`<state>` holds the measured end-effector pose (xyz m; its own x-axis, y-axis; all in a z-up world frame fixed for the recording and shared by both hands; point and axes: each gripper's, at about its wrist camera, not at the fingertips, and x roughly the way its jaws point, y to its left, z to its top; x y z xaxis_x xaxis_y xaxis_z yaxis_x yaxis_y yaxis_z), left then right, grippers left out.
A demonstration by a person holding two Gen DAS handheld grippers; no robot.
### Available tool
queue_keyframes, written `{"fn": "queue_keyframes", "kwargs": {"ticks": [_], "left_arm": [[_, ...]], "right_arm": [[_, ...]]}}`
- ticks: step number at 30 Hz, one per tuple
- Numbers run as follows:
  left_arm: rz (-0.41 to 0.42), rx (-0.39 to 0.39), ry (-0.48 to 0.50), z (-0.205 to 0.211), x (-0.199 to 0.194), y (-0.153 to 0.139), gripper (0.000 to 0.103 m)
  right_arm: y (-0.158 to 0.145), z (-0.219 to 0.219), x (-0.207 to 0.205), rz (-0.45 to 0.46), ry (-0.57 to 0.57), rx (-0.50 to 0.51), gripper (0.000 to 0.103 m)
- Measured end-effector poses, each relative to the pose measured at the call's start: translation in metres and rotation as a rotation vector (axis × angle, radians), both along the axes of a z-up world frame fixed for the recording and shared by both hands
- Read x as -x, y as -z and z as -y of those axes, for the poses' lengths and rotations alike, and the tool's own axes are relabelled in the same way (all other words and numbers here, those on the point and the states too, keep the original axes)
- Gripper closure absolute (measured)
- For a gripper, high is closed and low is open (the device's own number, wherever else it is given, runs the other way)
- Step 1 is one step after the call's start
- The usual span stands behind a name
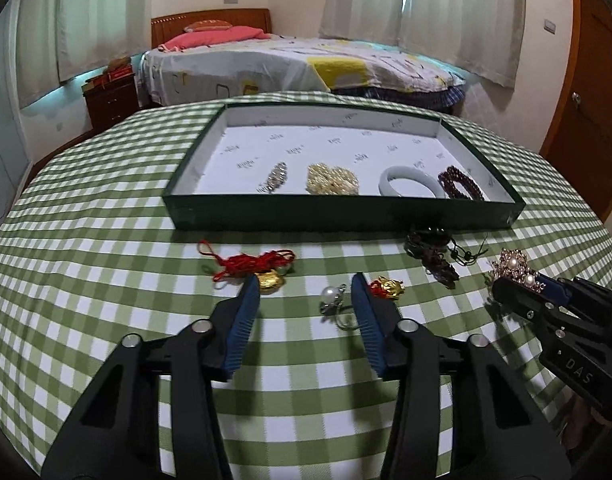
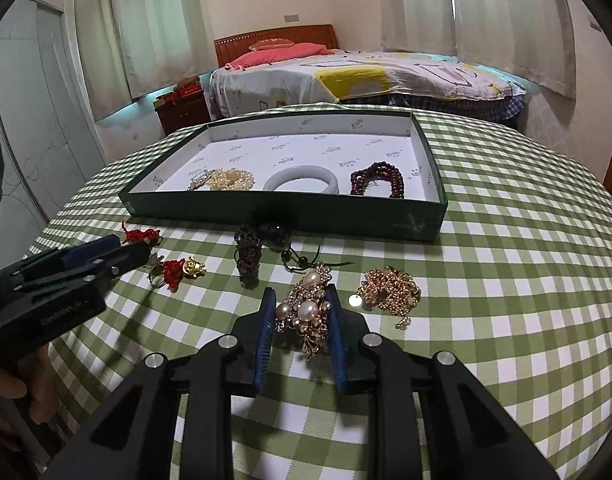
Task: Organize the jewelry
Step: 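Grasp the pearl ring with left tool while right tool holds the brooch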
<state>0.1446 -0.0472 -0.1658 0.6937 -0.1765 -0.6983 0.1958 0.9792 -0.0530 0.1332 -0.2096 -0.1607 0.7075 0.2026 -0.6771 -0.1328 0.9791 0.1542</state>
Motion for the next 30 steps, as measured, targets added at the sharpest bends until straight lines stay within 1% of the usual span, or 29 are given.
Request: {"fn": "queue_keyframes", "kwargs": {"ticks": [2,4,7,9,18,30], "left_arm": [[-0.019,-0.005,0.008,0.004,-0.004,0.003,0.063],[-0.035,0.0,0.018,0.006,-0.006,0.006,0.067],[-0.059,0.006,0.04,0.008,-0.009,0.01,0.081],[-0.065,0.01,0.052,0.009,-0.01,0.012,0.085],[-0.049,0.019,0.059,0.008,-0.007,0.012,0.088],[-0.021,0.029,0.04,-0.004,0.0,0.002,0.088]], "right_arm": [[0.001,0.001,0.0,-0.002,0.001,-0.006,0.078],[0.002,0.002,-0.001,-0.008,0.002,-0.012,0.078],[0.003,0.004,-0.001,-0.013,0.004,-0.019,0.078],[0.003,0.004,-0.002,-0.015,0.005,-0.022,0.078],[0.004,0.004,-0.002,-0.015,0.005,-0.022,0.078],[0.002,0.002,-0.001,0.0,0.002,-0.019,0.078]]}}
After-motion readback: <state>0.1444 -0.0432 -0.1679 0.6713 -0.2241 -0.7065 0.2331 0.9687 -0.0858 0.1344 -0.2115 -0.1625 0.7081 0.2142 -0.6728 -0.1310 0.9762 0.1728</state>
